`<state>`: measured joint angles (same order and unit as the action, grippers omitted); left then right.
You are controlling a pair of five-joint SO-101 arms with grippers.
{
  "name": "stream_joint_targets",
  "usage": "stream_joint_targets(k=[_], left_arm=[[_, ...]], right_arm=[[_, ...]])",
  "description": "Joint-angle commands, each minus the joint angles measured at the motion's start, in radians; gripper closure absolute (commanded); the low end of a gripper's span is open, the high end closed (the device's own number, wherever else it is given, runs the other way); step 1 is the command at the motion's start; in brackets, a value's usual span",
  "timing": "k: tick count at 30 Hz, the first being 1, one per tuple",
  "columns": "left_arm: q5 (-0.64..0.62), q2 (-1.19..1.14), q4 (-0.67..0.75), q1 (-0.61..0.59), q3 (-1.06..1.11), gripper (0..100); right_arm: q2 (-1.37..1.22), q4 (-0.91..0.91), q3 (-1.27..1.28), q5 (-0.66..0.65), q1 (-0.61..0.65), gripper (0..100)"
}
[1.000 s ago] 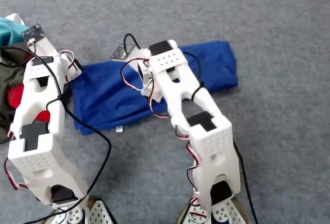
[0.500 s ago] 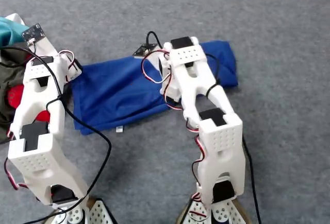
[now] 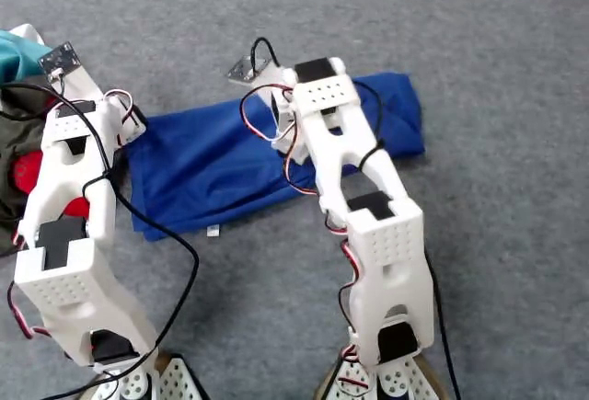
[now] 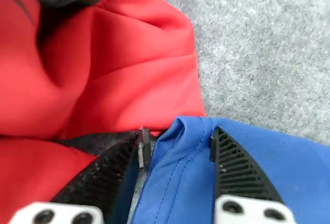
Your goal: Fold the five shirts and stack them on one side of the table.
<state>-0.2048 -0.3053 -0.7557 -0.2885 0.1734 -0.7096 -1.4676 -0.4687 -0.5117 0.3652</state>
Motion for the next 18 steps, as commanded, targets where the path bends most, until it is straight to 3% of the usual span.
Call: stream_joint_targets(k=[1, 7, 18], left_arm=[[0.000, 0.008, 0.012, -0.012, -0.020, 80], [0.000, 0.008, 0.012, -0.012, -0.020, 80], [0.000, 0.008, 0.012, -0.011, -0.020, 80]], right_arm=[[-0.021, -0.003, -0.042, 0.009, 0.018, 99.5], [-0.056, -0.095, -0.038, -0.028, 0.008, 99.6], [-0.061, -0.160, -0.015, -0.133, -0.133, 99.6]])
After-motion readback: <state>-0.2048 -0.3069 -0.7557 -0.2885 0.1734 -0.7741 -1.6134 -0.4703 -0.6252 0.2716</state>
